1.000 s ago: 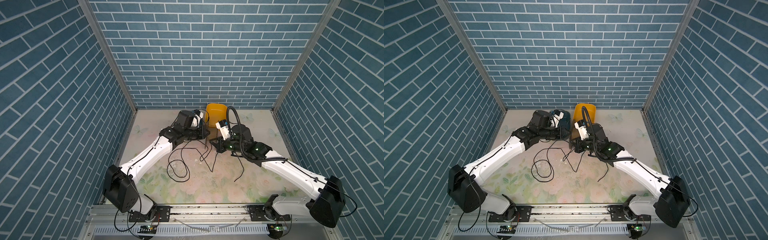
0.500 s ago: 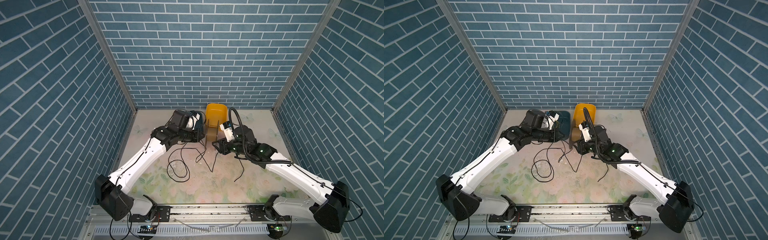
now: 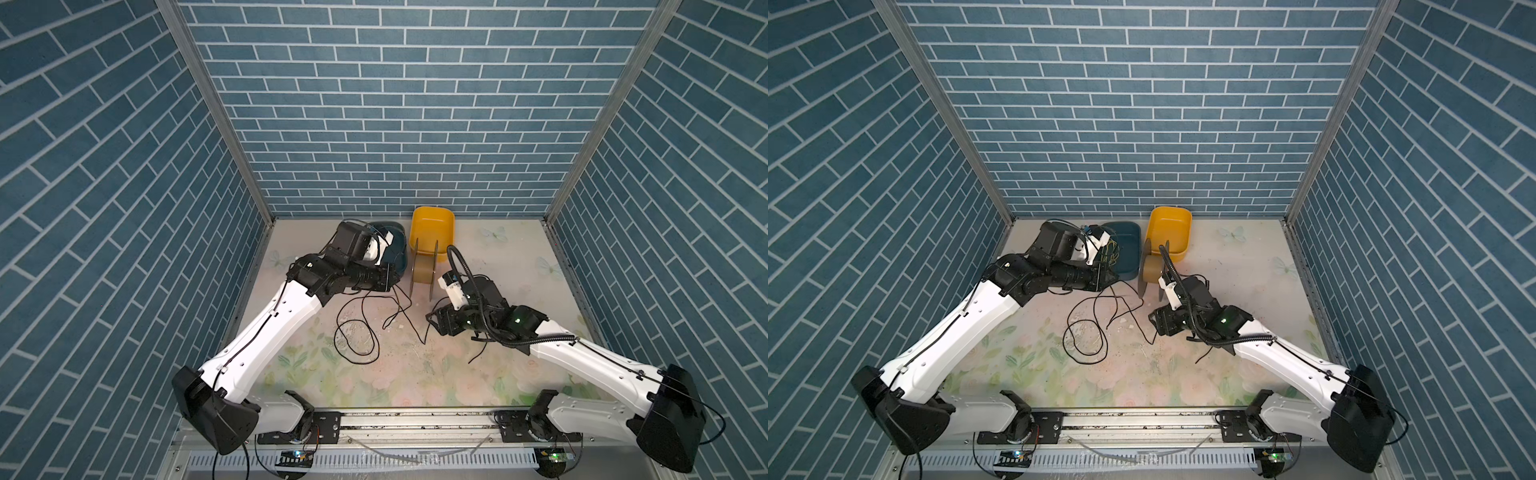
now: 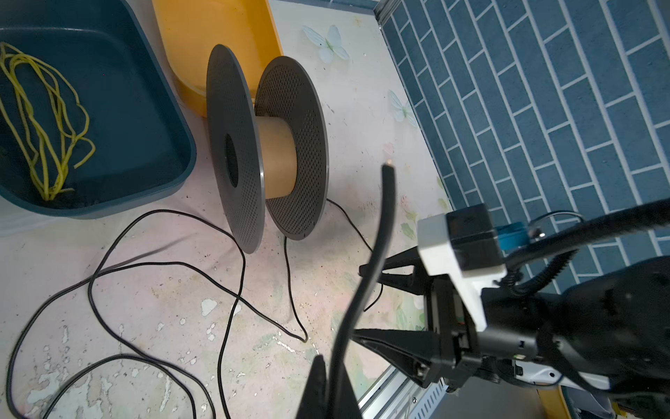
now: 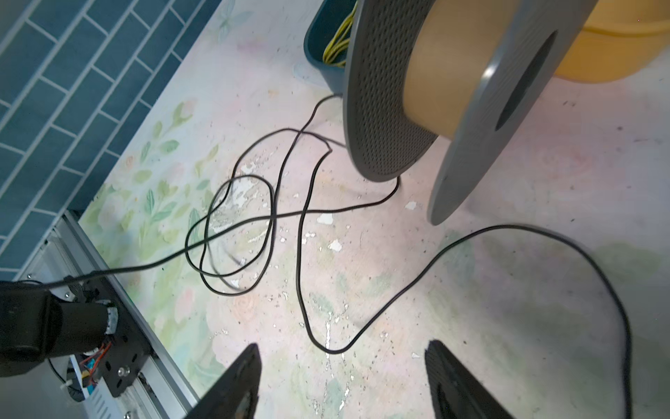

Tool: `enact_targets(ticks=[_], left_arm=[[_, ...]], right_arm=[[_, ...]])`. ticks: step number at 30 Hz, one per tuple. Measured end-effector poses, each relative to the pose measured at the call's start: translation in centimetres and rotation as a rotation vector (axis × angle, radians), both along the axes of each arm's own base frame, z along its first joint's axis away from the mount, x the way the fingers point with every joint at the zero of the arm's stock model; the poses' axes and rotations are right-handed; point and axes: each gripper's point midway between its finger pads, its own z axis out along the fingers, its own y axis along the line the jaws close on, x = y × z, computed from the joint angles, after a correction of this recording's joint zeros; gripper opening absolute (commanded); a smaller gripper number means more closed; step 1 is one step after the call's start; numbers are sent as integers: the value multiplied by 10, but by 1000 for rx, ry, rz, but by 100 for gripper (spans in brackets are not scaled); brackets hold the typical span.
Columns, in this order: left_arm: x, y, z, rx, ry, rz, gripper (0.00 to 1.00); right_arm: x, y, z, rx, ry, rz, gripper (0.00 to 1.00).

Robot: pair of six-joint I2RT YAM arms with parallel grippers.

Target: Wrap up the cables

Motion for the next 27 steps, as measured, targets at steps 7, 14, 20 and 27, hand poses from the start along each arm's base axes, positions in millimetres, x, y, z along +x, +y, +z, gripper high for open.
enact_targets(ticks=[7,14,20,27], left_arm=[[-6,3,-3,12,24,-4,0],[-17,10,3,16,22,-5,0],[-25,23,13,40,5,4,0],[-17,65,60,53,-89,104,0]], right_arm=[[7,32,-37,-28,11,53,60],[6,57,-82,-89,75,94,27],[10,56,-70,-89,42,64,0],[10,14,6,-59,-84,-38,0]])
